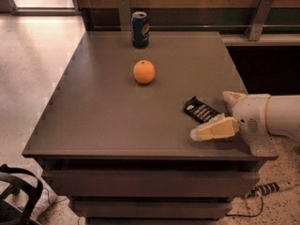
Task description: Move rxbar chocolate near pepsi can
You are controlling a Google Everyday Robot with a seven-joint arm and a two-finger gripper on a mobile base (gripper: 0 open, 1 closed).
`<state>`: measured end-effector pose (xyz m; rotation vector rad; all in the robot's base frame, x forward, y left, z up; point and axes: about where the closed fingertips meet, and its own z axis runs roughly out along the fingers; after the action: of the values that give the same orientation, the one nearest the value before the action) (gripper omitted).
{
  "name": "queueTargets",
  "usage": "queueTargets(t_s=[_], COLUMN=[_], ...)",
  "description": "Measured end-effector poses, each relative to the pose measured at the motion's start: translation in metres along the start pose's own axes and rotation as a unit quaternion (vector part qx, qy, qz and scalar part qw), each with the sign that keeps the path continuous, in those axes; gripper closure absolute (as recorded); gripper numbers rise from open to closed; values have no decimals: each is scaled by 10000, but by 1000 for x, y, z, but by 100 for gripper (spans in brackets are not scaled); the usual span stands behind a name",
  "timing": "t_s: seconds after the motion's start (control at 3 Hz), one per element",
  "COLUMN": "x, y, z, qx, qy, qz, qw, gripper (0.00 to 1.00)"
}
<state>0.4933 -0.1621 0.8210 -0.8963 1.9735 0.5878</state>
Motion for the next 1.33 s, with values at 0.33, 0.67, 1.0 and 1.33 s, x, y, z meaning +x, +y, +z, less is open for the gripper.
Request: queueTargets(t_s=[0.33,0.67,1.0,1.33], x=[8,5,5,3], y=[-3,-2,-2,-2], z=[24,22,22,21], qx=[-81,-81,-81,-82], qy=[-186,-186,-186,-186], qz=[165,165,164,163], qw=[9997,9997,9997,9997], gripper=[0,16,39,64])
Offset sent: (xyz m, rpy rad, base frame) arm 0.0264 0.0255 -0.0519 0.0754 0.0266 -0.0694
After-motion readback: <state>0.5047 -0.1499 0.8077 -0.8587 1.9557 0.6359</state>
